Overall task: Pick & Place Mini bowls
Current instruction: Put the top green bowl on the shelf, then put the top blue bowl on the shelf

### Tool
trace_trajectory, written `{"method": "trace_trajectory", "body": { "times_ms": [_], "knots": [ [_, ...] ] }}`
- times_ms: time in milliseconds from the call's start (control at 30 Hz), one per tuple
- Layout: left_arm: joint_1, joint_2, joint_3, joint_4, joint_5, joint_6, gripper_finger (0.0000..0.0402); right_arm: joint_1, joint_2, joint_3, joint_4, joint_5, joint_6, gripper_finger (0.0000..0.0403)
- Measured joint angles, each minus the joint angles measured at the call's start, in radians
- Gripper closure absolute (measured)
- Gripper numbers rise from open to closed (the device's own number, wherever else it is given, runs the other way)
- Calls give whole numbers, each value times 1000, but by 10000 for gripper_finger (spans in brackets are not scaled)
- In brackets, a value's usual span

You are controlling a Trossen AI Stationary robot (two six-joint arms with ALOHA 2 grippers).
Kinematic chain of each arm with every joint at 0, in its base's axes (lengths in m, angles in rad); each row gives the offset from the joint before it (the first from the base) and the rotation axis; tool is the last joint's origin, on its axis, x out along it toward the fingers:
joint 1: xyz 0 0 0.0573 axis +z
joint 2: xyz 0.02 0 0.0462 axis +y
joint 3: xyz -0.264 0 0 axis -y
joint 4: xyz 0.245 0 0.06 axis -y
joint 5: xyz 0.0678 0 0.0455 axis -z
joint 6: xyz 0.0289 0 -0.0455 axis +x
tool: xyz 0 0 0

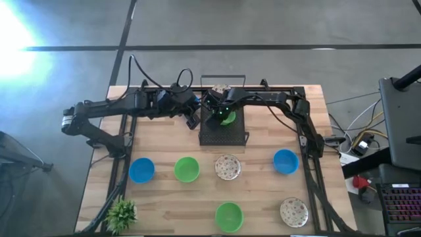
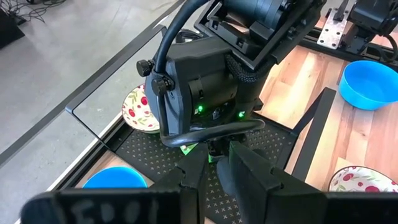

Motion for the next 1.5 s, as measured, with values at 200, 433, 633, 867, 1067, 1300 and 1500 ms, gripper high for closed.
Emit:
{"method": "trace_trajectory", "body": {
  "times_ms": [200,433,633,867,1067,1300,1500],
  "knots": [
    [0,0,0,-1,0,0,335,0,1,0,3,-7,-2,373],
    [0,0,0,-1,0,0,335,0,1,0,10,-6,-1,322],
    [0,0,0,-2,0,0,335,0,-2,0,10,-5,-1,294],
    [0,-1,0,-2,0,0,335,0,-67,1,4,-3,0,293],
    [1,-23,0,-23,0,-1,335,3,-157,1,-4,0,-4,304],
    [2,-54,0,-95,-1,34,335,3,-298,1,0,26,-47,314],
    [5,-52,0,-189,-1,40,335,8,-417,-1,-2,61,-66,322]
  ]
}}
